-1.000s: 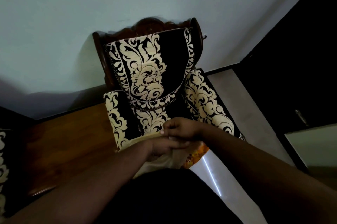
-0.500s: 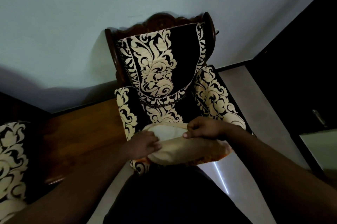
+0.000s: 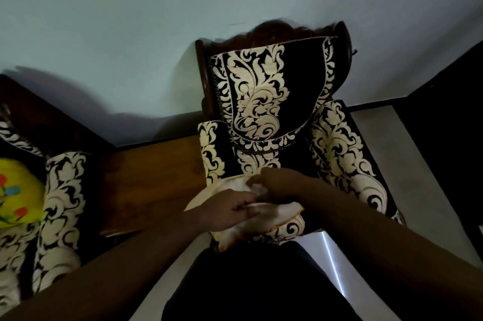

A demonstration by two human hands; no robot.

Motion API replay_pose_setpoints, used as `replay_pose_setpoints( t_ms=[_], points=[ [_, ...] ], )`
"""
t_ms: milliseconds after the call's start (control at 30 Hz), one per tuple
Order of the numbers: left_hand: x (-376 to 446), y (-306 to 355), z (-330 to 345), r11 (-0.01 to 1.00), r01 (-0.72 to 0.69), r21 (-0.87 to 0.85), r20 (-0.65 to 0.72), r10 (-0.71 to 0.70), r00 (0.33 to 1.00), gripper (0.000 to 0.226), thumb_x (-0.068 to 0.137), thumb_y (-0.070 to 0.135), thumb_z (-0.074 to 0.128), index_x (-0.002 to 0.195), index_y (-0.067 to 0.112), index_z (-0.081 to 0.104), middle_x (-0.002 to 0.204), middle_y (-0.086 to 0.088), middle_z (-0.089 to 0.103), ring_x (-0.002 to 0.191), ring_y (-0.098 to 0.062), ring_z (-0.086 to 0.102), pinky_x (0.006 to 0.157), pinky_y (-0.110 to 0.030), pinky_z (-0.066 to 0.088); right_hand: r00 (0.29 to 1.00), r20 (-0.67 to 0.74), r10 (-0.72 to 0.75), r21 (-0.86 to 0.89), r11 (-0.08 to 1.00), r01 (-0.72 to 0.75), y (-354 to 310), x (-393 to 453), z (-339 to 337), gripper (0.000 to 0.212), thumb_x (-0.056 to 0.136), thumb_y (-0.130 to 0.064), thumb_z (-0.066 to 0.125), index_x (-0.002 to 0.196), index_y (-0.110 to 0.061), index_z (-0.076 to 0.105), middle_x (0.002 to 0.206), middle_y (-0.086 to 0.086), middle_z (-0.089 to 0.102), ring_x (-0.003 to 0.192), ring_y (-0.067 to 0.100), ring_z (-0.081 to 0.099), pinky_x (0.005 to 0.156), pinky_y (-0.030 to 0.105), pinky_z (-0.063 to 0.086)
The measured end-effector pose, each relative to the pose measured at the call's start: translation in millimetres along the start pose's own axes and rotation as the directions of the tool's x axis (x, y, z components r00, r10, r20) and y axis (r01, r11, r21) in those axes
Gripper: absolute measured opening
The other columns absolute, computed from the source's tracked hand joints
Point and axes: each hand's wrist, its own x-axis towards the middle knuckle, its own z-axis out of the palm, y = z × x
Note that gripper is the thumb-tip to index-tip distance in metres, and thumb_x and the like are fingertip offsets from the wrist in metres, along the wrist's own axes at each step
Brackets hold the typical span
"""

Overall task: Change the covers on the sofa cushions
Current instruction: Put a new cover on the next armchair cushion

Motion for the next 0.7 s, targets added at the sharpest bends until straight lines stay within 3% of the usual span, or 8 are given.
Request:
replay_pose_setpoints(
  t_ms=[67, 167, 267, 367, 433, 567, 633, 700],
  points=[
    [-15.3, -7.3, -1.4, 0.999, 0.008, 0.052, -0.02, -0.007, 1.0, 0.024, 0.1, 0.053, 0.052, 0.083, 0.037, 0.055, 0.065, 0.004, 0.052, 0.06, -0.006, 0.051, 0.057, -0.029, 0.038, 0.987, -0.048, -0.152, -0.075, 0.986, 0.148, -14.6, 14.3, 19.8, 0.057, 0.095, -0.054, 0.057, 0.149, -0.038, 0.044, 0.139, 0.01, 0.045, 0.122, 0.033, 0.049, 0.095, 0.042, 0.046],
    [-39.0, -18.4, -8.4, 0.987, 0.046, 0.155, -0.084, -0.033, 0.996, 0.048, 0.098, 0.065, 0.039, 0.087, 0.023, 0.059, 0.074, 0.002, 0.059, 0.067, -0.011, 0.053, 0.061, -0.031, 0.039, 0.985, -0.051, -0.163, -0.102, 0.982, 0.157, -30.9, 26.1, 39.6, 0.053, 0.101, -0.049, 0.045, 0.152, -0.045, 0.033, 0.159, 0.005, 0.029, 0.139, 0.033, 0.03, 0.11, 0.053, 0.032],
    [-55.6, -29.7, -14.4, 0.952, 0.093, 0.292, -0.173, -0.043, 0.984, 0.037, 0.099, 0.062, 0.033, 0.086, 0.033, 0.051, 0.072, 0.01, 0.051, 0.067, -0.007, 0.047, 0.059, -0.029, 0.034, 0.978, 0.144, -0.15, -0.129, 0.977, 0.168, -53.2, 31.7, 38.6, 0.041, 0.105, -0.04, 0.039, 0.144, -0.035, 0.05, 0.148, 0.003, 0.048, 0.134, 0.03, 0.043, 0.106, 0.045, 0.031],
    [-62.7, -40.5, -16.8, 0.914, 0.198, 0.353, -0.25, -0.112, 0.962, 0.033, 0.101, 0.059, 0.032, 0.081, 0.035, 0.042, 0.069, 0.012, 0.045, 0.065, -0.009, 0.047, 0.059, -0.028, 0.031, 0.913, 0.402, -0.07, 0.06, 0.997, 0.05, -67.5, 34.2, 34.8, 0.043, 0.107, -0.035, 0.041, 0.144, -0.016, 0.051, 0.146, 0.011, 0.052, 0.132, 0.029, 0.049, 0.103, 0.033, 0.035],
    [-61.4, -42.5, -17.9, 0.911, 0.246, 0.331, -0.265, -0.16, 0.951, 0.034, 0.101, 0.058, 0.037, 0.081, 0.032, 0.045, 0.071, 0.01, 0.049, 0.067, -0.011, 0.05, 0.06, -0.028, 0.032, 0.892, 0.452, -0.02, 0.188, 0.979, -0.073, -64.9, 34.8, 34.3, 0.048, 0.108, -0.038, 0.039, 0.145, -0.01, 0.049, 0.148, 0.014, 0.049, 0.133, 0.029, 0.048, 0.106, 0.033, 0.035],
    [-57.3, -61.3, -27.9, 0.871, 0.449, 0.199, -0.286, -0.387, 0.877, 0.038, 0.099, 0.063, 0.042, 0.083, 0.029, 0.05, 0.078, 0.006, 0.053, 0.077, -0.017, 0.054, 0.069, -0.035, 0.044, 0.919, 0.389, 0.066, 0.486, 0.833, -0.265, -49.7, 29.2, 19.7, 0.072, 0.1, -0.067, 0.029, 0.141, -0.013, 0.054, 0.141, 0.01, 0.053, 0.129, 0.026, 0.051, 0.102, 0.028, 0.036],
    [-53.5, -79.7, -39.0, 0.829, 0.555, 0.075, -0.275, -0.517, 0.81, 0.044, 0.093, 0.07, 0.048, 0.084, 0.028, 0.054, 0.087, 0.001, 0.058, 0.087, -0.021, 0.057, 0.081, -0.039, 0.048, 0.958, 0.284, 0.023, 0.562, 0.806, -0.186, -43.9, 28.3, 8.9, 0.06, 0.101, -0.064, 0.036, 0.126, -0.017, 0.063, 0.128, 0.004, 0.059, 0.12, 0.022, 0.056, 0.097, 0.025, 0.038],
    [-47.3, -94.6, -49.7, 0.815, 0.579, -0.01, -0.345, -0.546, 0.763, 0.06, 0.081, 0.087, 0.041, 0.081, 0.028, 0.053, 0.089, -0.002, 0.059, 0.087, -0.024, 0.059, 0.08, -0.041, 0.049, 0.993, 0.119, -0.009, 0.502, 0.863, -0.053, -38.9, 32.4, 5.5, 0.052, 0.099, -0.057, 0.05, 0.133, -0.018, 0.063, 0.129, -0.001, 0.059, 0.122, 0.02, 0.054, 0.096, 0.025, 0.039]
  ],
)
